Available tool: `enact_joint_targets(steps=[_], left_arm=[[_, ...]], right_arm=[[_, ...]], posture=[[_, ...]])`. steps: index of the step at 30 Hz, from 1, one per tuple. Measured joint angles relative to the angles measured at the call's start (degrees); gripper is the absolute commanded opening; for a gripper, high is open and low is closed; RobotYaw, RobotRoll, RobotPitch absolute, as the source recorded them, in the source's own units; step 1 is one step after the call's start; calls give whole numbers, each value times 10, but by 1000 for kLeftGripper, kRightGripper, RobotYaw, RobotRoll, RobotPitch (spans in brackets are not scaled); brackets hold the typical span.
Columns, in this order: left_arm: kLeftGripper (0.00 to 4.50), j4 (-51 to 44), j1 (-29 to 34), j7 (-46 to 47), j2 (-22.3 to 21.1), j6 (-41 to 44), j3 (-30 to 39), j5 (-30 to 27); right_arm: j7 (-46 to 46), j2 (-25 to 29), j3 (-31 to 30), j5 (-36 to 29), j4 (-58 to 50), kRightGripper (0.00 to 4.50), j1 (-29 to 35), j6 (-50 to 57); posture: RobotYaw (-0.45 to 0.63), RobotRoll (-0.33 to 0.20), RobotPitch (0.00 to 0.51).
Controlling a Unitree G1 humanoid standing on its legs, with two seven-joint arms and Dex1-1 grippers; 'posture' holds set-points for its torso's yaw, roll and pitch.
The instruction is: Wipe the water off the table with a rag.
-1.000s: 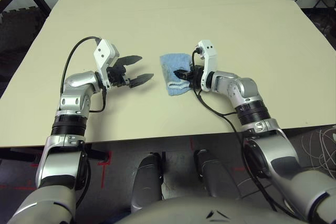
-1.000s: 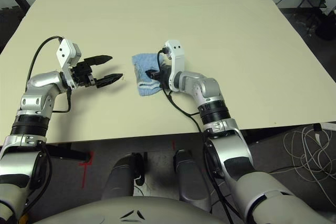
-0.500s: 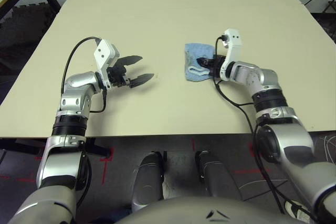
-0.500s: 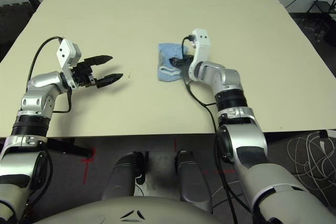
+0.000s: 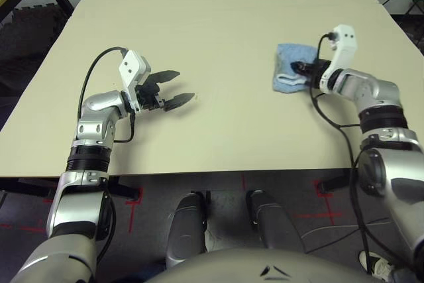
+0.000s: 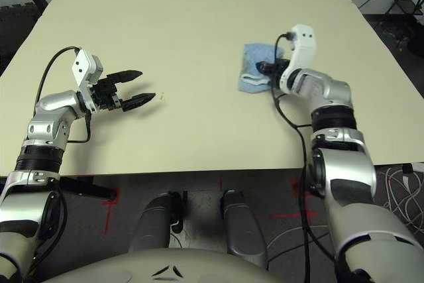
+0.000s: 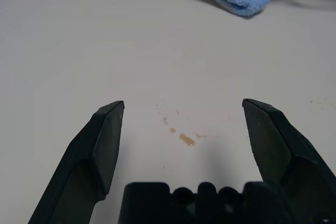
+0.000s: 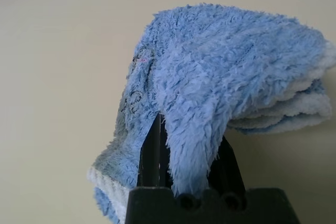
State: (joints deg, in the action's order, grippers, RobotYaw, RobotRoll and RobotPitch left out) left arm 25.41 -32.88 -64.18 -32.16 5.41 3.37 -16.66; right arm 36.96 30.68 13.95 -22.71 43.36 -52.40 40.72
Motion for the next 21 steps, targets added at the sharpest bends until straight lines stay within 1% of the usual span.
enact_joint_targets(steps=[3,5,8,10,16,18,21], left_arm=[[4500,1,-1,0,0,0,0,0],[4500,3,-1,0,-1,0,0,0],[4500,4,-1,1,-1,0,0,0],[4500,4,-1,1,-1,0,0,0],[4500,4,-2,1,-1,0,0,0],[4500,4,-2,1,-1,0,0,0],[4500,4,-2,1,-1,1,0,0]], right_arm=[[53,71,-5,4,-3,76,-31,11],[87,115,-19,17,1,76,-48,2],[137,154,-44,41,29,76,-55,-13],[171,168,-66,62,61,76,-54,-19],[261,184,-117,113,117,76,-54,-41],[275,183,-131,127,136,76,-54,-56],[277,175,-137,149,175,76,-51,-84]], posture=[[-136,0,166],[-137,0,167],[-139,0,168],[-139,0,170],[-131,0,169],[-127,0,170],[-121,0,169]])
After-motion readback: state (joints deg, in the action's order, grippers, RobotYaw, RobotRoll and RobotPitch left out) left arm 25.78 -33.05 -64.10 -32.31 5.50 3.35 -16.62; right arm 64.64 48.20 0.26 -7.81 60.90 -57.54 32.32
